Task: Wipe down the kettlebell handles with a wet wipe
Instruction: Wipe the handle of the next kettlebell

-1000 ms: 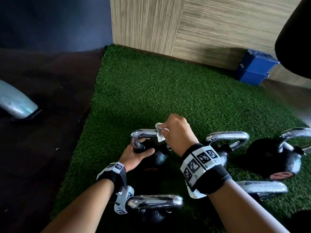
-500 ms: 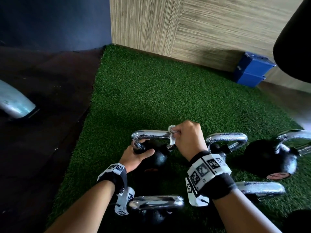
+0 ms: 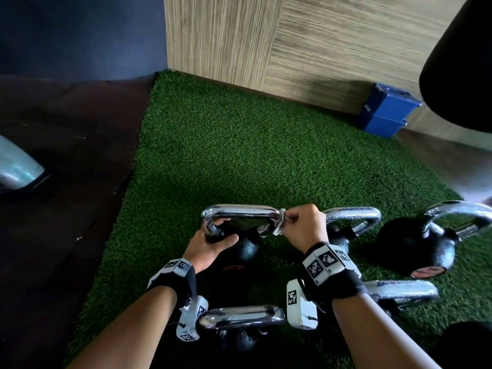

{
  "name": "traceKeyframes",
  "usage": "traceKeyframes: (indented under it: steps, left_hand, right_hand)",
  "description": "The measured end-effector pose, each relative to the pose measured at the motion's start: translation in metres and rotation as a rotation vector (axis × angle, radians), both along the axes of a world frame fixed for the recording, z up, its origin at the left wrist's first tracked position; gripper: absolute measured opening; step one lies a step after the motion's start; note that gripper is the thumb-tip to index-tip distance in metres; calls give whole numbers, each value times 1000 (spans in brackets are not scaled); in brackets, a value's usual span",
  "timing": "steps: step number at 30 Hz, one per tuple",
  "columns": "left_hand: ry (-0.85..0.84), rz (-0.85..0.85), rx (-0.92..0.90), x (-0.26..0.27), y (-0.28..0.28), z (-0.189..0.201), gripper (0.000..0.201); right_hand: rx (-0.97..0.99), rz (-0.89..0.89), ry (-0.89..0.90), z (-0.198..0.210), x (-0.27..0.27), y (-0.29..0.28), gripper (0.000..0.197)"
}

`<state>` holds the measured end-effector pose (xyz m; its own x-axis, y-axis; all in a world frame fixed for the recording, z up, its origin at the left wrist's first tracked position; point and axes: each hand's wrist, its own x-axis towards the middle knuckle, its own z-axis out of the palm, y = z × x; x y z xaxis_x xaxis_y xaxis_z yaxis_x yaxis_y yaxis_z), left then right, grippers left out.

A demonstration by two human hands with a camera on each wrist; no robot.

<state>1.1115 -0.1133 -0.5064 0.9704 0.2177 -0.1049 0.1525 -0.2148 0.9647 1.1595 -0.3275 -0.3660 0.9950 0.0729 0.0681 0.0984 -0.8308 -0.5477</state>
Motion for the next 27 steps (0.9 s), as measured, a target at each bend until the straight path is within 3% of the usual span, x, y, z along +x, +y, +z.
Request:
traceKeyframes:
  steps: [3,8,11,13,16,18,20,23,25,27]
  left_hand:
    - [17,8,34,-3,0,3,70]
    - [134,-15,194,-6,2,16,92]
    - [265,-44,261,-11,3,24,80]
    - [350,-140,296,-20,7,33,72]
    - [432,-254,398,-33,27,51,65]
    - [380,-96,510,-42,43,69,46]
    - [180,131,543,-53,51,93,28]
    - [-100,203,227,-57,42,135,15]
    - [-108,56,-81,-54,24,159,17]
    - [-43,-42,-276,-50,8,176,20]
  right_hand:
    - [24,-29,192,-9,5,-2,7]
    - [95,-32,306,-23,13,-5,7]
    - [182,24,436,-32,13,-4,19]
    - [224,54,462,-34,11,-6,16]
    - [158,75,493,-27,10,-16,21]
    - [82,99,542,-13,6,-21,27]
    - [129,170,557,4,0,-24,26]
    - [303,341,391,27,-12,-17,19]
    - [396,440,243,43,-22,-3,17]
    - [447,521,151,57,-29,13,18]
